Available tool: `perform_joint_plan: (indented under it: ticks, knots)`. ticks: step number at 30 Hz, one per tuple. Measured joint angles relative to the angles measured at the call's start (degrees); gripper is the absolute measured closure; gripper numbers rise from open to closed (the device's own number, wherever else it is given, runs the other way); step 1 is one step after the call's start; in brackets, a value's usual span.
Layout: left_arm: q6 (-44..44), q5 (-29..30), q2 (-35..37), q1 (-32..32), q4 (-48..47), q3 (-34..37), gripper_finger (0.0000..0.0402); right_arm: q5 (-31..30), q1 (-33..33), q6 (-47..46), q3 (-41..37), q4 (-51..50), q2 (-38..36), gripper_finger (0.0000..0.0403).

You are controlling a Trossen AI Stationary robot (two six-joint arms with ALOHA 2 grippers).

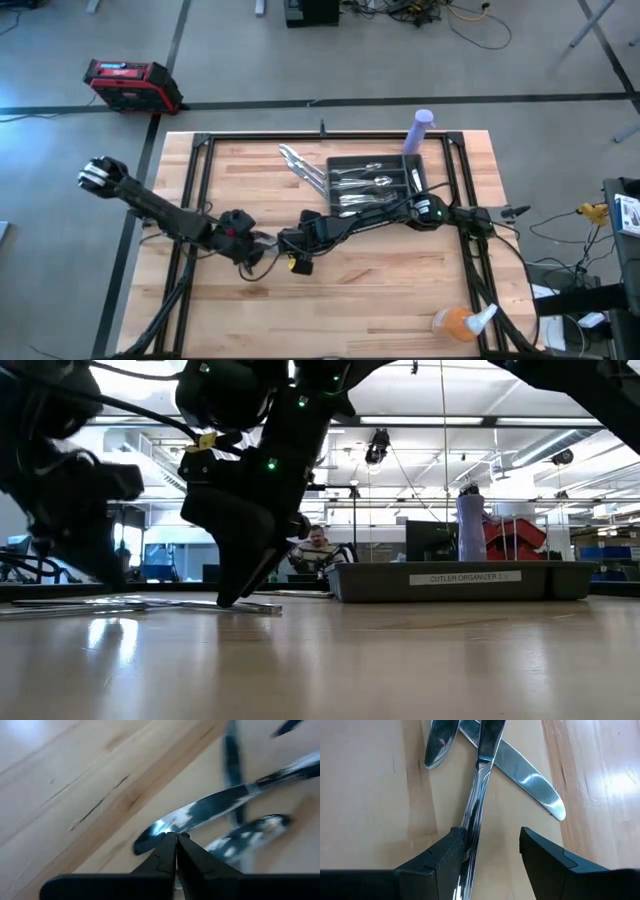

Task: Sort silverware
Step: Put the silver knife into the gray silverware tray

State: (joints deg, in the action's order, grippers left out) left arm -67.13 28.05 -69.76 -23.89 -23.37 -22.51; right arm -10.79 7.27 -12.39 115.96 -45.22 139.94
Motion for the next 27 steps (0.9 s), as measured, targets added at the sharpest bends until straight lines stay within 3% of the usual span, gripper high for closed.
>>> perform_joint_plan:
  ticks: [6, 12, 19, 27]
  knots:
    - [-3.1, 1.0, -6.9, 0.1, 2.4, -0.3, 0.0401, 3.6, 0.0, 0.0, -0.1, -0.1, -0.2, 0.0219]
    - [-4.7, 1.1, -8.9, 0.2, 3.8, -0.4, 0.0401, 4.1, 0.0, 0.0, -0.5, 0.4, -0.2, 0.0219]
    - [2.6, -4.0, -0.7, -0.5, 2.2, -0.6, 0.0401, 4.2, 0.0, -0.3, -0.9, 0.7, -0.3, 0.0219]
    - [8.2, 3.2, 6.1, -0.2, 2.9, -0.8, 0.0401, 4.3, 0.0, -0.5, -0.9, 1.0, -0.3, 0.0219]
